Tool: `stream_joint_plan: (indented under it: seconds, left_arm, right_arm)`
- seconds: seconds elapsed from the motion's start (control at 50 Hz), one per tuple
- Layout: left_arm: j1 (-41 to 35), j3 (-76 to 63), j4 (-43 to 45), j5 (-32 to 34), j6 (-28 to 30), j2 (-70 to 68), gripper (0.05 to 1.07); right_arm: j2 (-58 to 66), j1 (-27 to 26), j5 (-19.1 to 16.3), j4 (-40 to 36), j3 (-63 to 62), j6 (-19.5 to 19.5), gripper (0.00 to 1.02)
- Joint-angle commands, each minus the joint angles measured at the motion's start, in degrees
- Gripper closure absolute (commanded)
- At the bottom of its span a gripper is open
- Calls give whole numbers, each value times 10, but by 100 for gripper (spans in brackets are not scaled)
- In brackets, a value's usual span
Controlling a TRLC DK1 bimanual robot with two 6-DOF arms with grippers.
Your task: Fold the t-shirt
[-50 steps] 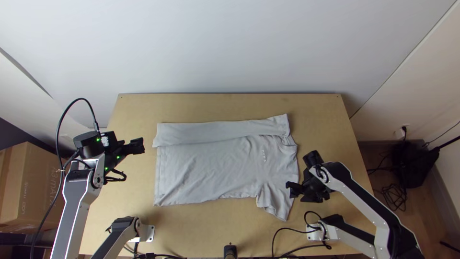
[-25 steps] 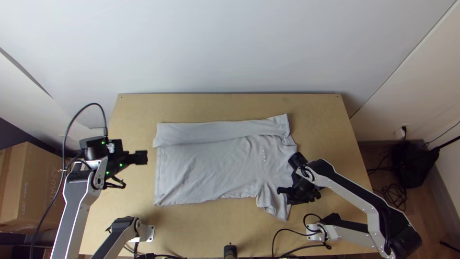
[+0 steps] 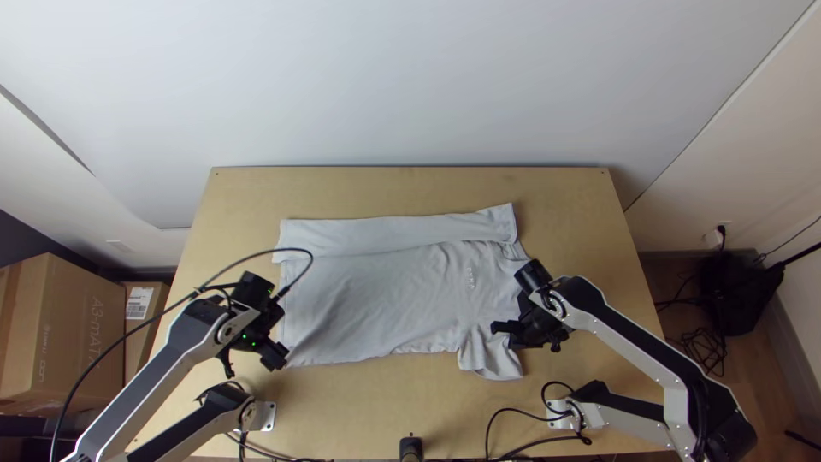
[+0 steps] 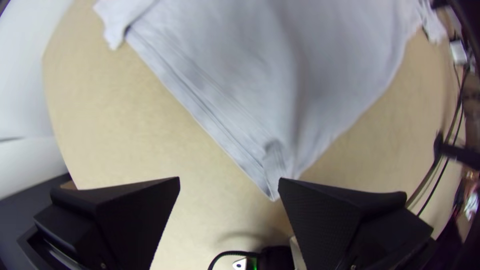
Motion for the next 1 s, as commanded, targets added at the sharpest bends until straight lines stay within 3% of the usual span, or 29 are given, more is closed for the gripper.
stream_joint_plan:
  seconds: [0.0,0.36,0.7,0.76,0.8,0.84,0.88,0.98]
  left_arm:
    - [-35,-25,-13,-20,14,30,12]
    - [-87,-6,-45,12,16,114,13]
    - [-72,-4,-15,31,50,172,18]
    - [-74,-3,-13,36,50,174,29]
    - [-73,-4,-13,47,51,175,47]
    - [-74,-5,-2,51,53,175,72]
    - [-71,-7,9,66,52,175,105]
    - [-46,-13,13,90,65,169,104]
  right_arm:
    - [-11,-5,3,-22,24,-1,100]
    - [-22,-12,2,-34,40,2,100]
    - [-45,-36,-3,-51,90,-2,100]
    - [-47,-52,-5,-53,101,-3,100]
    - [-47,-60,-5,-54,106,-3,100]
    - [-46,-71,-6,-54,111,-4,100]
    - [-44,-77,-6,-55,115,-4,100]
    - [-39,-100,-7,-55,115,-16,100]
